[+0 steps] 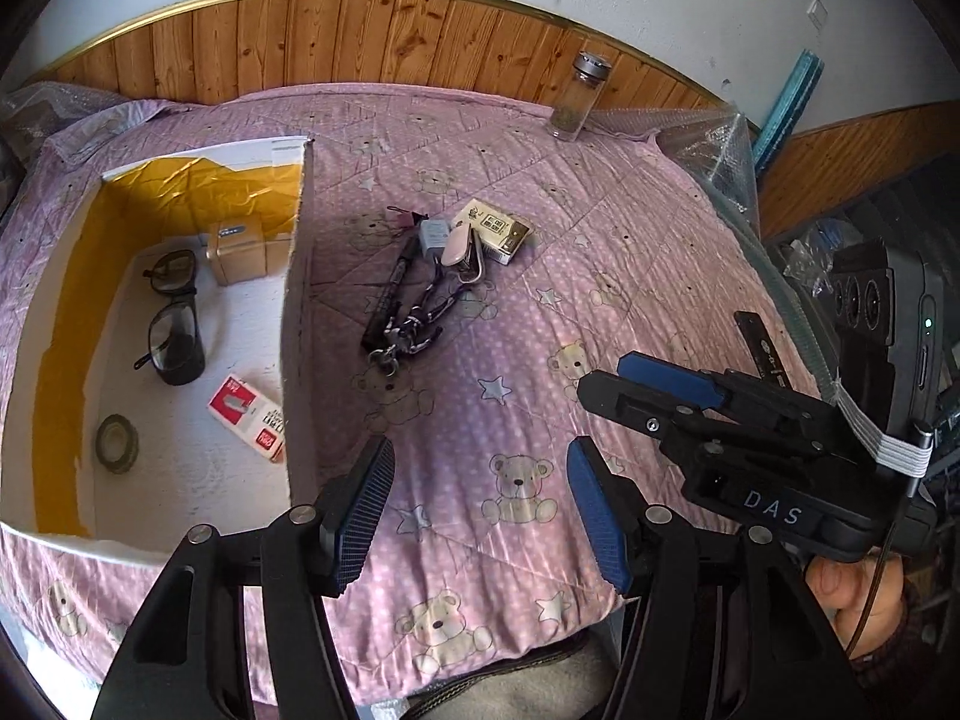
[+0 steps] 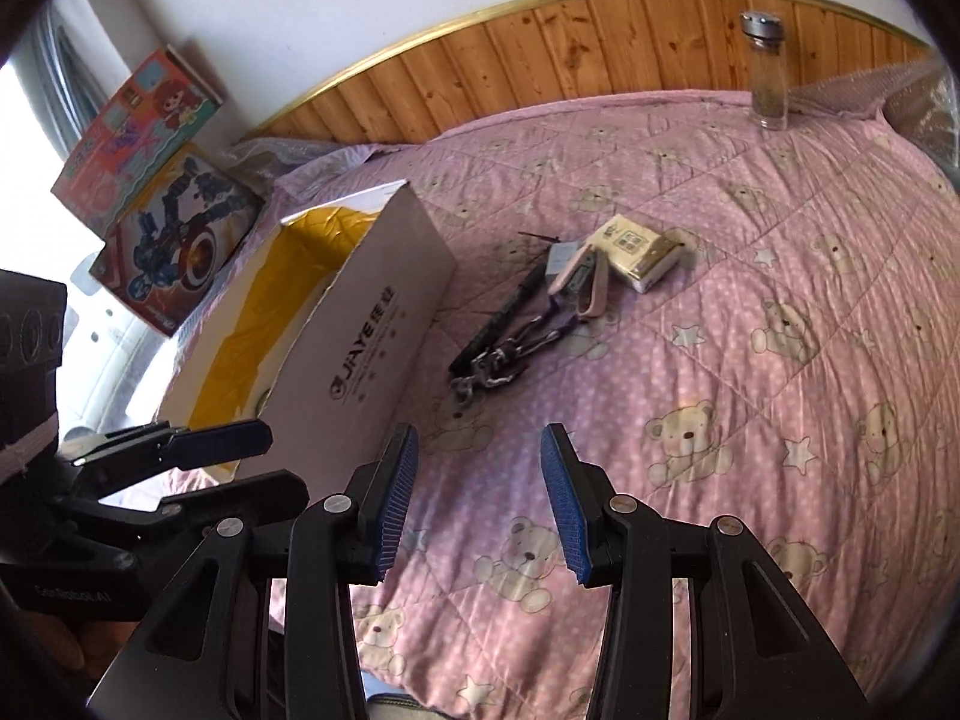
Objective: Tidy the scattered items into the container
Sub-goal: 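Move both tools back toward the stapler and purple figure, then grasp the pink stapler with the right tool while the left grasps the purple figure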
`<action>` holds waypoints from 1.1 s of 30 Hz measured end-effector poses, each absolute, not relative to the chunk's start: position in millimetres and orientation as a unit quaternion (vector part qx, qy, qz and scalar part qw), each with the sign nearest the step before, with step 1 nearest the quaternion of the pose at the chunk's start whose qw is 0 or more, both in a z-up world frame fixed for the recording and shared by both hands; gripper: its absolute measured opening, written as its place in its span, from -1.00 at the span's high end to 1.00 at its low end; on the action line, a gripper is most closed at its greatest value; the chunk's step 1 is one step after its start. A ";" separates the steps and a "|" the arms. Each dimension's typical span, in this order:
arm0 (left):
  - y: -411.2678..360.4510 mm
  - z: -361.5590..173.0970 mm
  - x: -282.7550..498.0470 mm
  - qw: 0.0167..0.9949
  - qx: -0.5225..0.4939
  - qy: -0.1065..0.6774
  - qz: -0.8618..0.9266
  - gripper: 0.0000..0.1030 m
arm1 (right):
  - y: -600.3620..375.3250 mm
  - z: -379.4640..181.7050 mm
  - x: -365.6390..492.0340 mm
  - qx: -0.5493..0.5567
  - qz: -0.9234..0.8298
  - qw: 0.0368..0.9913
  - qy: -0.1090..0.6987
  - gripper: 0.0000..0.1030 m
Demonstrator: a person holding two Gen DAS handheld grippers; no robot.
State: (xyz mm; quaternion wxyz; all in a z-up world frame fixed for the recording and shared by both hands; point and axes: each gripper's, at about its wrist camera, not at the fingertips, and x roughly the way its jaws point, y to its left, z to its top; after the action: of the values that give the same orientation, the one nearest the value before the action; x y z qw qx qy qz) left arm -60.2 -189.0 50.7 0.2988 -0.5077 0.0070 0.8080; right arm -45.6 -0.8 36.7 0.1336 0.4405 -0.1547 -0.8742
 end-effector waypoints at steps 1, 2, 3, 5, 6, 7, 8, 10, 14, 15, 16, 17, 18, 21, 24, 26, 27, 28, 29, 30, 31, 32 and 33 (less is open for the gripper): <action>-182.4 46.8 -65.5 0.299 -0.511 0.007 0.806 -0.19 | 6.5 33.3 -53.0 0.442 -0.872 0.131 -0.165 0.11; -176.9 43.0 -71.1 0.298 -0.513 0.007 0.805 -0.19 | 13.1 29.9 -61.2 0.443 -0.870 0.130 -0.175 0.11; -171.5 38.5 -77.2 0.296 -0.515 0.006 0.804 -0.19 | 18.4 26.2 -69.4 0.444 -0.867 0.129 -0.185 0.11; -162.0 28.4 -90.2 0.291 -0.522 0.003 0.802 -0.19 | 25.9 18.9 -88.5 0.447 -0.862 0.130 -0.202 0.11; -157.4 23.5 -96.9 0.288 -0.523 0.002 0.802 -0.19 | 28.6 14.6 -99.4 0.450 -0.859 0.129 -0.210 0.11; -152.8 18.7 -104.1 0.285 -0.524 0.000 0.803 -0.19 | 31.1 9.8 -110.7 0.452 -0.855 0.130 -0.218 0.09; -147.7 13.4 -111.8 0.280 -0.525 -0.001 0.803 -0.19 | 33.2 4.5 -122.2 0.454 -0.851 0.131 -0.226 0.07; -137.9 1.4 -127.7 0.280 -0.529 -0.003 0.801 -0.19 | 37.1 -8.7 -144.8 0.463 -0.843 0.132 -0.241 0.05; -122.5 -23.5 -155.3 0.261 -0.538 0.004 0.802 -0.19 | 42.7 -39.3 -186.4 0.484 -0.822 0.134 -0.268 0.05; -120.4 -29.2 -161.3 0.252 -0.540 0.004 0.803 -0.19 | 43.9 -47.2 -195.7 0.489 -0.817 0.137 -0.274 0.05; -118.3 -34.3 -166.3 0.249 -0.539 0.001 0.804 -0.19 | 45.1 -54.5 -204.0 0.492 -0.813 0.138 -0.279 0.05; -116.2 -39.8 -171.2 0.247 -0.540 -0.002 0.805 -0.19 | 45.9 -61.3 -211.7 0.496 -0.810 0.136 -0.282 0.04; -113.9 -45.2 -175.6 0.244 -0.542 -0.004 0.804 -0.19 | 45.8 -68.2 -219.1 0.502 -0.806 0.134 -0.282 0.01; -106.5 -58.2 -185.7 0.237 -0.539 0.000 0.808 -0.19 | 42.6 -86.3 -237.8 0.512 -0.795 0.146 -0.292 -0.07; -102.6 -73.6 -194.1 0.229 -0.547 -0.003 0.805 -0.19 | 34.8 -92.2 -249.5 0.510 -0.802 0.148 -0.274 -0.07; -99.4 -81.0 -195.9 0.226 -0.541 0.008 0.810 -0.19 | 33.6 -92.2 -252.9 0.504 -0.807 0.148 -0.269 0.04; -97.9 -84.7 -196.6 0.224 -0.542 0.015 0.810 -0.19 | 34.9 -92.7 -253.3 0.503 -0.807 0.148 -0.271 0.12; -96.8 -85.2 -196.6 0.228 -0.537 0.016 0.812 -0.19 | 37.2 -92.9 -252.3 0.501 -0.806 0.150 -0.276 0.14; -95.7 -85.1 -196.3 0.236 -0.534 0.017 0.812 -0.19 | 40.0 -92.4 -250.1 0.498 -0.806 0.151 -0.281 0.15; -94.5 -85.4 -195.5 0.236 -0.532 0.026 0.813 -0.16 | 42.9 -91.0 -247.0 0.495 -0.808 0.150 -0.282 0.16; -93.7 -85.1 -194.1 0.235 -0.528 0.037 0.815 0.04 | 45.6 -89.4 -243.0 0.493 -0.809 0.150 -0.282 0.17; -93.5 -84.6 -193.0 0.237 -0.526 0.046 0.816 0.19 | 49.0 -87.7 -238.2 0.489 -0.810 0.149 -0.286 0.17; -94.9 -83.8 -193.3 0.239 -0.526 0.045 0.815 0.38 | 53.4 -86.1 -232.9 0.486 -0.811 0.148 -0.291 0.18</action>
State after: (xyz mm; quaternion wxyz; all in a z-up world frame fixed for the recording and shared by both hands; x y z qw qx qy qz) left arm -193.3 -94.9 -83.8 0.2392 -0.5258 0.0453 0.8150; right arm -232.9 53.4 -86.1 0.1482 0.4862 -0.2907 -0.8106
